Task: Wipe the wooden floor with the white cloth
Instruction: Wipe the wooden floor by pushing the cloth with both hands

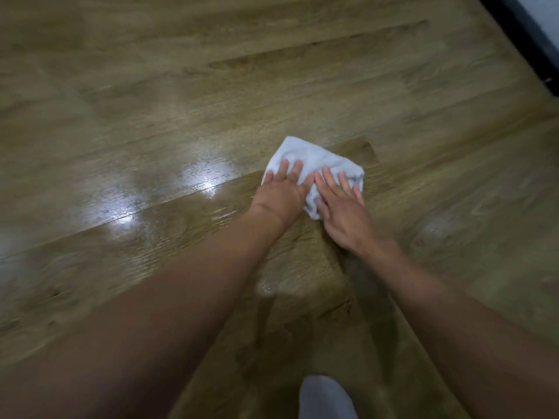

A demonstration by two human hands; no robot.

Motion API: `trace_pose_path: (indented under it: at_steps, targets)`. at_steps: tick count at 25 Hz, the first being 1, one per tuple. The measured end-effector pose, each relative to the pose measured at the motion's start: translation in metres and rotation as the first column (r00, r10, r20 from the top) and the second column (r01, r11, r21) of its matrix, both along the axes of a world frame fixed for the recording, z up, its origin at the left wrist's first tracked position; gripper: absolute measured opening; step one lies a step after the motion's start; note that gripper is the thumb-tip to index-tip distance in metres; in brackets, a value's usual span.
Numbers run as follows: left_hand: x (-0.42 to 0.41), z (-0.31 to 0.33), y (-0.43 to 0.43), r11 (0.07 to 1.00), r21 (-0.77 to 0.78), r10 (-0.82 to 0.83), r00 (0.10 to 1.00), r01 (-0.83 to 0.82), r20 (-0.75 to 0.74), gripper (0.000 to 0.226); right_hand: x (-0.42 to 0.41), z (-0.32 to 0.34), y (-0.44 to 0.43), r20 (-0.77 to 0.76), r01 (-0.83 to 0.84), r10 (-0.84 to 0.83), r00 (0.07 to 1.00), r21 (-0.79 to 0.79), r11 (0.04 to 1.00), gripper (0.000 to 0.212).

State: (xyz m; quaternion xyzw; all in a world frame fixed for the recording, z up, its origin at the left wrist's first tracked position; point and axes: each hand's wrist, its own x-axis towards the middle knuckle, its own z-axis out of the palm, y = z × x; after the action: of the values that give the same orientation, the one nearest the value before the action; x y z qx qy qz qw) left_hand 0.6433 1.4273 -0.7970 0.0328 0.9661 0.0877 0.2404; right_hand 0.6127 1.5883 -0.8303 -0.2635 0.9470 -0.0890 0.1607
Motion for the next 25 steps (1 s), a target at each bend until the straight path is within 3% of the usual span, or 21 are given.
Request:
trace_pose_path:
  at_steps: [3,5,7,12,17,22,25]
  targets:
    - [0.070,-0.015,-0.002,0.969,-0.036,-0.248,0.965,0.246,-0.088,0.057,0.090,-0.003,0.019,0.029,0.014,-0.012,1.000,-0.072,0.997,0.052]
    - [0.103,-0.019,-0.012,0.949,-0.066,-0.314,0.945,0.309,-0.094,0.057,0.121,-0.004,0.021,0.019,0.002,-0.001,1.000,-0.028,1.000,0.056]
    - [0.098,-0.016,-0.027,0.956,-0.089,-0.287,0.952,0.278,-0.105,0.056,0.097,-0.006,0.001,0.045,-0.014,0.016,0.999,-0.029,0.999,0.058]
    - [0.050,-0.009,-0.055,0.998,-0.051,-0.037,0.998,0.035,-0.046,0.062,0.026,-0.007,-0.043,0.062,-0.085,0.081,0.995,0.059,0.995,0.054]
    - [0.058,-0.013,-0.048,0.999,-0.040,0.019,0.999,-0.021,-0.051,0.066,0.044,-0.005,-0.055,-0.003,-0.008,0.008,1.000,0.057,0.998,0.058]
    - [0.162,-0.006,-0.075,0.962,-0.126,-0.242,0.970,0.243,0.026,0.061,0.155,0.006,-0.050,0.037,-0.182,0.183,0.982,-0.032,0.983,0.053]
    - [0.225,-0.003,-0.099,0.961,-0.188,-0.196,0.979,0.201,0.048,0.058,0.179,0.002,-0.079,0.070,-0.316,0.314,0.947,0.012,0.949,0.054]
